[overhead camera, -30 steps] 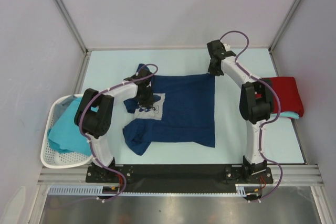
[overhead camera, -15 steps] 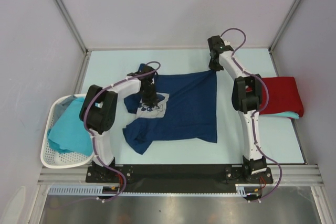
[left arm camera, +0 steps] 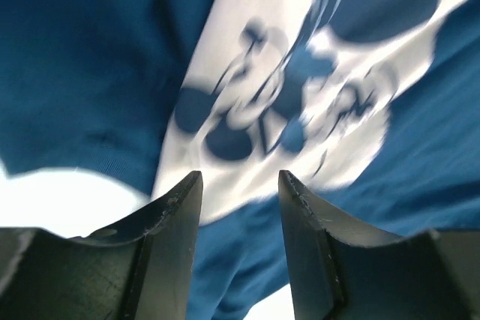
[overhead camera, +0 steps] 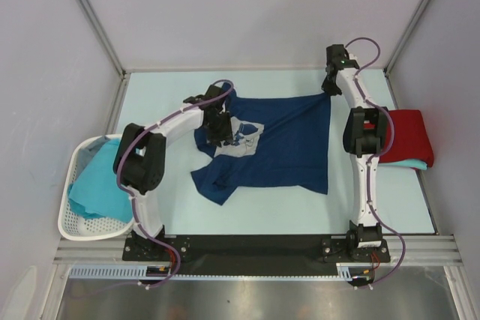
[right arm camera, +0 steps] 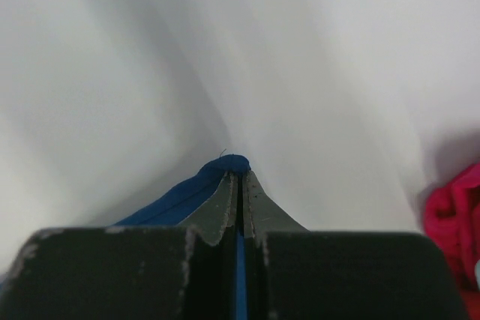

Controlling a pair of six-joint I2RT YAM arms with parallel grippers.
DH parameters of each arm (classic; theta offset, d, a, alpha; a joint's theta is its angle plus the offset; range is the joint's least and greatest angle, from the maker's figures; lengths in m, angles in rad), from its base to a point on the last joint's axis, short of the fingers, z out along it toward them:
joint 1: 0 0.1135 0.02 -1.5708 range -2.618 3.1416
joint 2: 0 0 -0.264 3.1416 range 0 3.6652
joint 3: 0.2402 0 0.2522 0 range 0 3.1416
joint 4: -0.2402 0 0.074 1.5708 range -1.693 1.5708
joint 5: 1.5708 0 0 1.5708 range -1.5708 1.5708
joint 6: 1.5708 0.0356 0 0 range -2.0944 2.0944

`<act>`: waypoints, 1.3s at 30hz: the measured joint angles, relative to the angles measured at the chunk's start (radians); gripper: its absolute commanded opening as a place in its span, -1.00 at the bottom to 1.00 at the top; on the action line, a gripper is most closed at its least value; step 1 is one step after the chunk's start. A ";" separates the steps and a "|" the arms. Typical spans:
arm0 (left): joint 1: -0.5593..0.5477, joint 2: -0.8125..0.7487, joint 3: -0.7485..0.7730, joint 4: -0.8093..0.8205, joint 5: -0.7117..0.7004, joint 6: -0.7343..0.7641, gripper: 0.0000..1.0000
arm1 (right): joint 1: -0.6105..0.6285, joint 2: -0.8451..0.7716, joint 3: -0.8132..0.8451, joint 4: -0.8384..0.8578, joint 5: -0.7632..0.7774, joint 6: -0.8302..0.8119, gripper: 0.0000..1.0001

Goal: Fold and stack the t-shirts
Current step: Flatten out the tshirt

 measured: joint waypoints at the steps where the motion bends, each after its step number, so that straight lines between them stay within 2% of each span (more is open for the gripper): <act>1: -0.005 -0.011 -0.010 -0.002 0.000 0.000 0.01 | -0.010 0.005 0.015 -0.002 -0.006 0.001 -1.00; 13: -0.078 -0.126 -0.079 -0.036 -0.026 -0.019 0.01 | -0.051 0.090 0.164 -0.015 -0.041 0.002 -0.98; 14: -0.080 -0.128 -0.081 -0.038 -0.032 -0.019 0.01 | -0.051 0.092 0.164 -0.017 -0.046 0.005 -0.82; 15: -0.082 -0.133 -0.085 -0.039 -0.045 -0.019 0.02 | -0.052 0.092 0.163 -0.019 -0.050 0.006 -0.55; 16: -0.082 -0.140 -0.092 -0.042 -0.060 -0.019 0.03 | -0.052 0.090 0.156 -0.018 -0.052 0.010 -0.43; 17: -0.082 -0.150 -0.099 -0.046 -0.074 -0.019 0.03 | -0.051 0.079 0.131 -0.007 -0.053 0.016 -0.22; 20: -0.082 -0.211 -0.131 -0.059 -0.124 -0.019 0.05 | -0.043 -0.007 -0.028 0.015 -0.047 0.020 0.18; 22: -0.082 -0.270 -0.149 -0.061 -0.152 -0.019 0.05 | -0.030 -0.100 -0.173 0.032 -0.034 0.018 0.32; 23: -0.082 -0.304 -0.158 -0.061 -0.164 -0.019 0.05 | -0.018 -0.160 -0.244 0.039 -0.027 0.014 0.52; 26: -0.082 -0.397 -0.177 -0.054 -0.184 -0.019 0.05 | 0.041 -0.362 -0.435 0.063 0.003 0.006 0.74; 28: -0.082 -0.449 -0.198 -0.046 -0.192 -0.018 0.05 | 0.093 -0.490 -0.514 0.074 0.028 0.001 0.74; 31: -0.082 -0.506 -0.252 -0.034 -0.197 -0.018 0.04 | 0.181 -0.695 -0.653 0.111 0.061 -0.002 0.55; 34: -0.082 -0.549 -0.329 -0.025 -0.200 -0.014 0.01 | 0.248 -0.851 -0.794 0.115 0.070 0.002 0.03; 35: -0.082 -0.560 -0.356 -0.026 -0.204 -0.010 -0.01 | 0.254 -0.888 -0.839 0.117 0.071 0.008 -0.30; 36: -0.082 -0.567 -0.379 -0.025 -0.206 -0.009 -0.02 | 0.275 -0.920 -0.888 0.117 0.070 0.020 -0.41; 37: -0.082 -0.571 -0.397 -0.026 -0.208 -0.009 -0.02 | 0.285 -0.946 -0.938 0.117 0.070 0.034 -0.46; 39: -0.082 -0.574 -0.426 -0.026 -0.212 -0.008 -0.01 | 0.309 -0.978 -1.023 0.112 0.073 0.053 -0.39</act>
